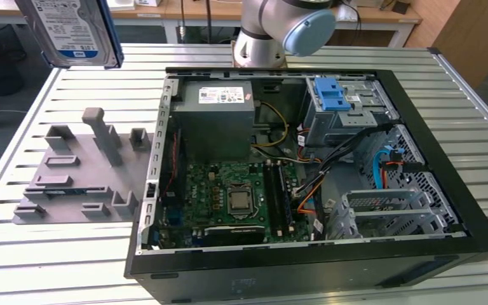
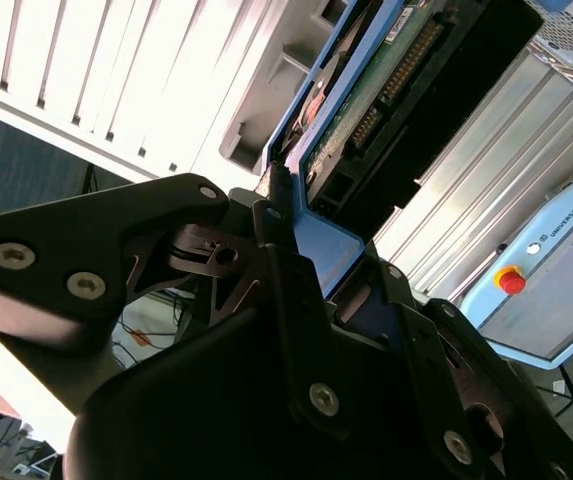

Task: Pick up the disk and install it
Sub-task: 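Pick up the disk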

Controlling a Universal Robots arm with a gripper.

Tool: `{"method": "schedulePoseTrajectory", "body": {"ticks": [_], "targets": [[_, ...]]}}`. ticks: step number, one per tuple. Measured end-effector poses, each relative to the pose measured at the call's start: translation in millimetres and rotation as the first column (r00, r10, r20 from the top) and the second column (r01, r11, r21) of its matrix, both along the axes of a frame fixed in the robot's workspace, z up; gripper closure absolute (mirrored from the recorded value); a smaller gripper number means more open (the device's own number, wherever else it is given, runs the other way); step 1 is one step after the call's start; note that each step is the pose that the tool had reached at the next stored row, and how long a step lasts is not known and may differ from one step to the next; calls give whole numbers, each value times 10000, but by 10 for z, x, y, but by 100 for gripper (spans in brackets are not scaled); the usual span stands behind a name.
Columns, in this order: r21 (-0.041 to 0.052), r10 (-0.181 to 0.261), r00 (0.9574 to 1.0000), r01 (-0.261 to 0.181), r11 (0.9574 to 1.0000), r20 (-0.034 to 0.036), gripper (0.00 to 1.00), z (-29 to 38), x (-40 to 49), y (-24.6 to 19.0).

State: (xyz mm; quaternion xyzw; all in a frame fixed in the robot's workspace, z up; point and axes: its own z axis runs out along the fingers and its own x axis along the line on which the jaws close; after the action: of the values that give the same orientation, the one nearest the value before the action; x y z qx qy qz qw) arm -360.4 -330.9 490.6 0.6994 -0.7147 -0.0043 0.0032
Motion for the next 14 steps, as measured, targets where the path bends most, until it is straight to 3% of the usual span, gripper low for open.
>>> {"method": "schedulePoseTrajectory", "body": {"ticks": [14], "targets": [[0,0,10000,0,10000,0,64,0,124,0]]}}
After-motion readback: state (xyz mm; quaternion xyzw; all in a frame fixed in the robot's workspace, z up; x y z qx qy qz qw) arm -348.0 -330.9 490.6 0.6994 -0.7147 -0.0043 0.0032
